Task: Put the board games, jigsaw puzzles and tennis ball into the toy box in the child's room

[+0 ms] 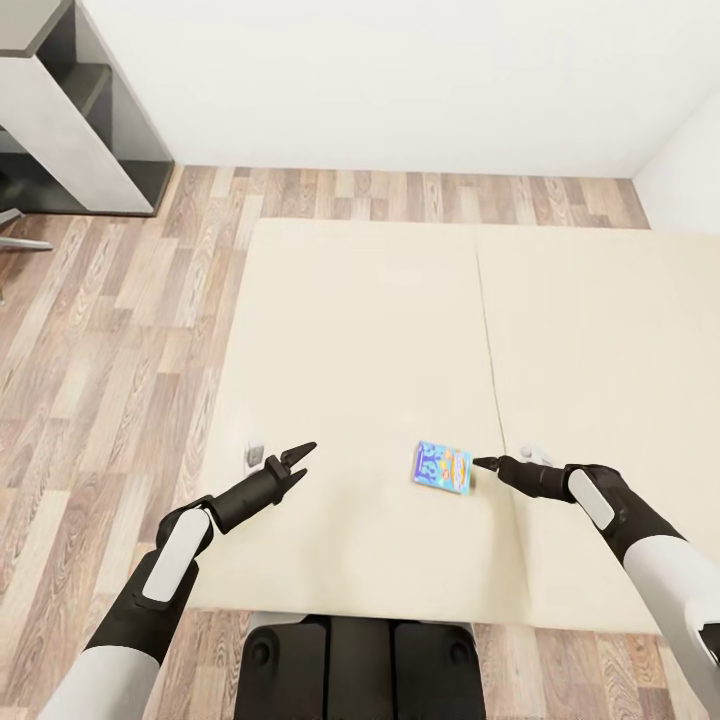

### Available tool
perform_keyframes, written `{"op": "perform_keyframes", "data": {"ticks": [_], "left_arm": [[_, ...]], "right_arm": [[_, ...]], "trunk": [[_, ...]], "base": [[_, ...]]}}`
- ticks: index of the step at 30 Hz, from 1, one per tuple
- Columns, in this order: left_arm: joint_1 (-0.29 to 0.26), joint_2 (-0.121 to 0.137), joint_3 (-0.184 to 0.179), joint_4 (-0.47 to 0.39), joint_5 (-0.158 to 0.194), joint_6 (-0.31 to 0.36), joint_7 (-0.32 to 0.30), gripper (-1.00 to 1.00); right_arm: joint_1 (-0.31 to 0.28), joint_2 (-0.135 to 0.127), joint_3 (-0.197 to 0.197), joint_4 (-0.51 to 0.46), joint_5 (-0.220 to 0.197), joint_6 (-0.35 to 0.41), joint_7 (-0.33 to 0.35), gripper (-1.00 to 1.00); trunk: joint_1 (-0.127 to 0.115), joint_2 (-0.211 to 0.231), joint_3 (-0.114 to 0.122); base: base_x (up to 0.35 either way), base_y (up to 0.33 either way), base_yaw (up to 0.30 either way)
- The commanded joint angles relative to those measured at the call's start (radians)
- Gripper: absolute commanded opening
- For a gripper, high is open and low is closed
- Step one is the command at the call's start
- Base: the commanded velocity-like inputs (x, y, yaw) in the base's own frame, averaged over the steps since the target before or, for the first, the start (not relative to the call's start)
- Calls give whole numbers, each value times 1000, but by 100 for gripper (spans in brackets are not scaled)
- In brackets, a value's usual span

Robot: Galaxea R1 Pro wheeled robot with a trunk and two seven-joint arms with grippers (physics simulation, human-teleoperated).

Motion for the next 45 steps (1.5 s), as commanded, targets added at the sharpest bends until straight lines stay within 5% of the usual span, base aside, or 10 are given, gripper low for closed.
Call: {"op": "perform_keyframes", "data": {"ticks": [1, 32, 45], "left_arm": [[0, 0, 2, 0, 3, 7, -1, 100], [0, -1, 1, 0, 1, 7, -2, 100], [0, 0, 3, 0, 1, 7, -2, 100]], "right_arm": [[-1, -1, 5, 0, -2, 2, 2, 100], [-1, -6, 4, -70, -4, 3, 9, 100], [-2, -22, 2, -152, -6, 79, 8, 100]], "trunk": [[0, -2, -3], [0, -2, -34], [0, -2, -52]], "base": [[0, 0, 0], [0, 0, 0], [0, 0, 0]]}}
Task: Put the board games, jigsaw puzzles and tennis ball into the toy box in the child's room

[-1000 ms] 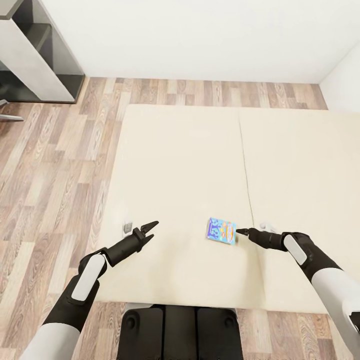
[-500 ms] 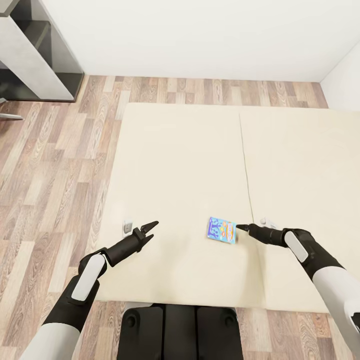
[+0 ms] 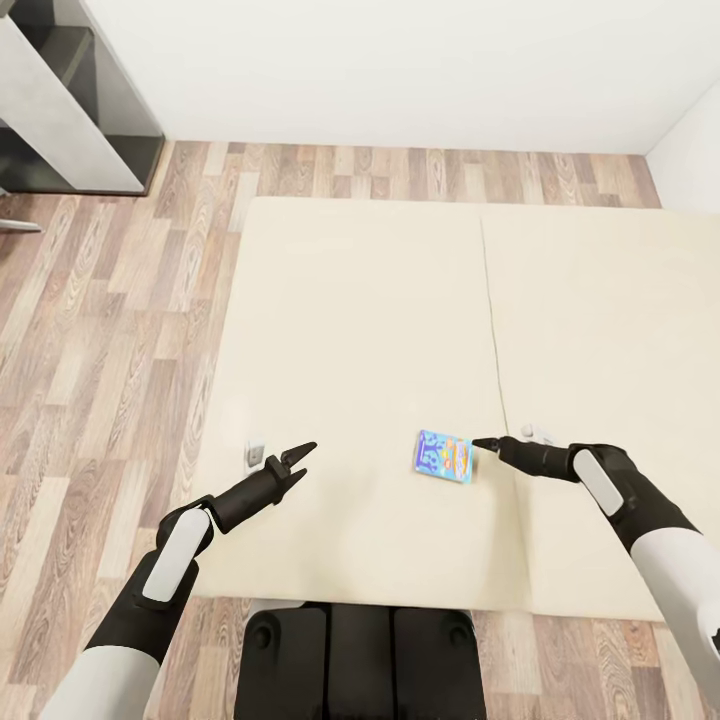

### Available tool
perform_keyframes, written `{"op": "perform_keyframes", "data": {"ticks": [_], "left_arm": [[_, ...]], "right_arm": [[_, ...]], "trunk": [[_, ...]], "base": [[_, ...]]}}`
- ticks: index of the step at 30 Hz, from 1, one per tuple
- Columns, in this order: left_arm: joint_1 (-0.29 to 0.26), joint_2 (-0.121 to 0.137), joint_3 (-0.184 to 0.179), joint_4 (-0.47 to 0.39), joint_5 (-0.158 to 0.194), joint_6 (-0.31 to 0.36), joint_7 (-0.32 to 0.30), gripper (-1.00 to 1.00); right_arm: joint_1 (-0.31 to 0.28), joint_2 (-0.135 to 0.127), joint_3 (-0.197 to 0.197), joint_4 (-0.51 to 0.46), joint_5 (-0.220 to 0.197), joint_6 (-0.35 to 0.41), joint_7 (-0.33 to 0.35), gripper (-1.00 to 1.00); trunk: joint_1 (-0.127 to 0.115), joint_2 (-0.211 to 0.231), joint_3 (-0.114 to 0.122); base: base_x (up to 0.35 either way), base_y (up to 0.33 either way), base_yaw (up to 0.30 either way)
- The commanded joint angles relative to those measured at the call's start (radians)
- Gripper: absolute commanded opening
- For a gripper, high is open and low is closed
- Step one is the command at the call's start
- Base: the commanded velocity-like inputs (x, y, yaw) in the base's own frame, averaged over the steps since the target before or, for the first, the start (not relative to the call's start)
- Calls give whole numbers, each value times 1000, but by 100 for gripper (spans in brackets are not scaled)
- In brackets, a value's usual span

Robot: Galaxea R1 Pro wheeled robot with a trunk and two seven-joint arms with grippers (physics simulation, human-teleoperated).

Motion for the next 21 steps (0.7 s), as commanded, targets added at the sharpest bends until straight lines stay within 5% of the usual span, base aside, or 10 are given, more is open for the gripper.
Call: {"op": "perform_keyframes", "data": {"ticks": [1, 21], "left_arm": [[0, 0, 2, 0, 3, 7, -1, 100], [0, 0, 2, -1, 6, 8, -2, 100]], "right_arm": [[0, -1, 3, 0, 0, 2, 2, 100], [-2, -1, 4, -17, -2, 16, 3, 100]], "trunk": [[1, -2, -3], [1, -2, -35]], "base": [[0, 0, 0], [0, 0, 0]]}}
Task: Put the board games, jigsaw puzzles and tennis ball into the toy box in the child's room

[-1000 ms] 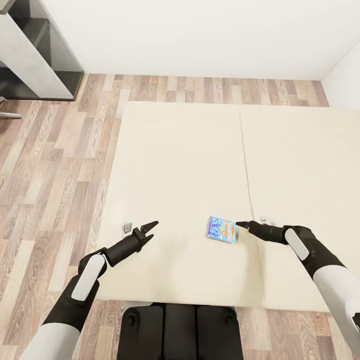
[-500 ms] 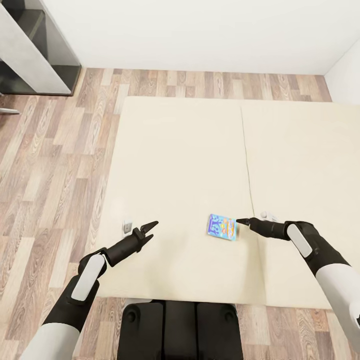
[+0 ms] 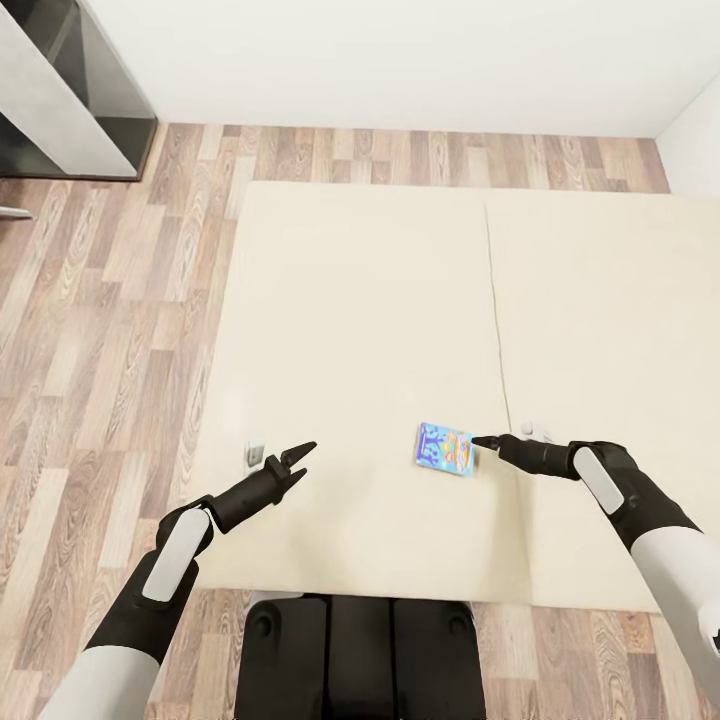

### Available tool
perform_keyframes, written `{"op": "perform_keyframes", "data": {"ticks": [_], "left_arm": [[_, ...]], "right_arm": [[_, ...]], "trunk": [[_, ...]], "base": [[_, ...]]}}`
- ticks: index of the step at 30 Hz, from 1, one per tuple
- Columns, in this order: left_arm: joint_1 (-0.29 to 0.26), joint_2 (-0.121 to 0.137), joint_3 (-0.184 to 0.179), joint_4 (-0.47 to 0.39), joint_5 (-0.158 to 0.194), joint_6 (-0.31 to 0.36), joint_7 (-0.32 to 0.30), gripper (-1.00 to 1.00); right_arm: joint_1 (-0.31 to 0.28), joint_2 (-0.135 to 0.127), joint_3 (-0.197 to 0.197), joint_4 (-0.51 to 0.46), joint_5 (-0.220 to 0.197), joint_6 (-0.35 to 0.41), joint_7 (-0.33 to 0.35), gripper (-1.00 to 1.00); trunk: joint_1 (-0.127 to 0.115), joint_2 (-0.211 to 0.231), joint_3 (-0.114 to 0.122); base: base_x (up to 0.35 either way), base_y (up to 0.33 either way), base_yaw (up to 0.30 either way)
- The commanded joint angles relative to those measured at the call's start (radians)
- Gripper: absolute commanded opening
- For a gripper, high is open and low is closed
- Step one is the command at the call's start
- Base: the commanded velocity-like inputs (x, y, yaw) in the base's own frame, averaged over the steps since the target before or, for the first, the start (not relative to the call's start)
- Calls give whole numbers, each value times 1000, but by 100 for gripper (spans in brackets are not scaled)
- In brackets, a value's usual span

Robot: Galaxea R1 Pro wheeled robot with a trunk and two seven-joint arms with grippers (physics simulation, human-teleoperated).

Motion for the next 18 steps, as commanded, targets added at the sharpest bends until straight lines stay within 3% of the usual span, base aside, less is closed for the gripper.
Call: {"op": "perform_keyframes", "data": {"ticks": [1, 18], "left_arm": [[0, 0, 2, 0, 3, 7, -1, 100], [0, 0, 3, 0, 7, 8, -2, 100]], "right_arm": [[-1, -1, 3, 0, 0, 2, 3, 100], [0, 0, 3, -1, 0, -1, 4, 100]], "trunk": [[1, -2, -2], [1, -2, -8]], "base": [[0, 0, 0], [0, 0, 0]]}}
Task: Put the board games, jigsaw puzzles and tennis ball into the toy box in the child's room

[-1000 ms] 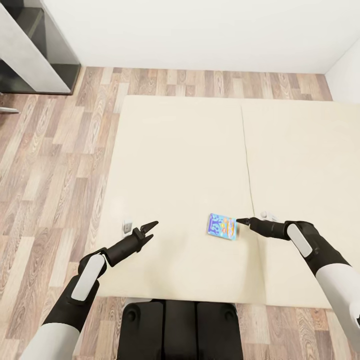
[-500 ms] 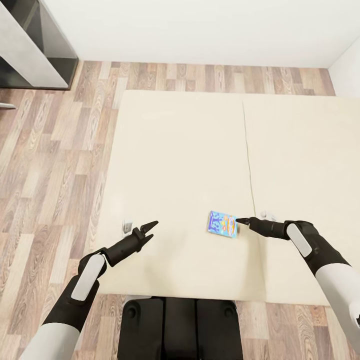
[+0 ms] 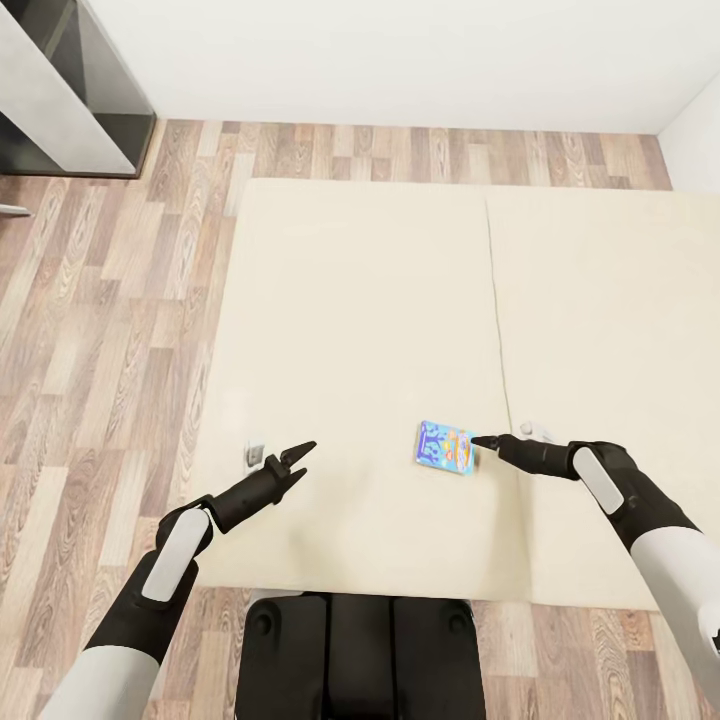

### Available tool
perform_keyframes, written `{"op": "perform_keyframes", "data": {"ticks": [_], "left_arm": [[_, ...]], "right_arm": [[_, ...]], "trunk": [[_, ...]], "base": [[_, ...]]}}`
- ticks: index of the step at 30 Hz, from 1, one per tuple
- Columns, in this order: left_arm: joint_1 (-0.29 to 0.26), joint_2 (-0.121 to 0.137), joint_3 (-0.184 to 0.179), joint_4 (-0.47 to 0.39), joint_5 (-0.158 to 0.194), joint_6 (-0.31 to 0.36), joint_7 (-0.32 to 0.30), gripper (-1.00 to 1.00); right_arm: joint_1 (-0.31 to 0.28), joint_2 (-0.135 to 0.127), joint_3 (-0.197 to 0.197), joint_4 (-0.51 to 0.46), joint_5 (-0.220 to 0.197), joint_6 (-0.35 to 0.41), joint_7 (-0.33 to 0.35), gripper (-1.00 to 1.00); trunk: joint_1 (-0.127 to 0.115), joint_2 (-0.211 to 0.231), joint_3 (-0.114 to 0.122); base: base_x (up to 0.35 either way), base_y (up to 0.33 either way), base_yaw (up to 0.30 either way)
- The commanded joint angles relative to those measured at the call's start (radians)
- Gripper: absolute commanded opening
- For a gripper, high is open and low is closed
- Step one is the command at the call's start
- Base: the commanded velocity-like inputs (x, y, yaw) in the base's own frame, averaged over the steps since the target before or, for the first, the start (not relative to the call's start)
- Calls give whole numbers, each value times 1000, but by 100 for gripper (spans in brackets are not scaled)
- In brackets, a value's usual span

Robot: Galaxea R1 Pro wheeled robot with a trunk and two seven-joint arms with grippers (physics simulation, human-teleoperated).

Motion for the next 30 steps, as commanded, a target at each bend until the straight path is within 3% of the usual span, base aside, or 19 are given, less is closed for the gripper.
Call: {"op": "perform_keyframes", "data": {"ticks": [1, 16, 30], "left_arm": [[0, 0, 2, 0, 4, 8, -1, 100], [0, 1, 2, 0, 5, 7, -2, 100], [0, 1, 2, -1, 2, 7, -1, 100]], "right_arm": [[0, -1, 3, 0, 0, 2, 2, 100], [0, 1, 3, 0, 0, 0, 3, 100], [-1, -2, 3, -1, 0, 0, 4, 100]], "trunk": [[1, -2, -1], [1, -2, -1], [1, -2, -1]], "base": [[0, 7, 0], [0, 141, 0], [0, 30, 0]]}}
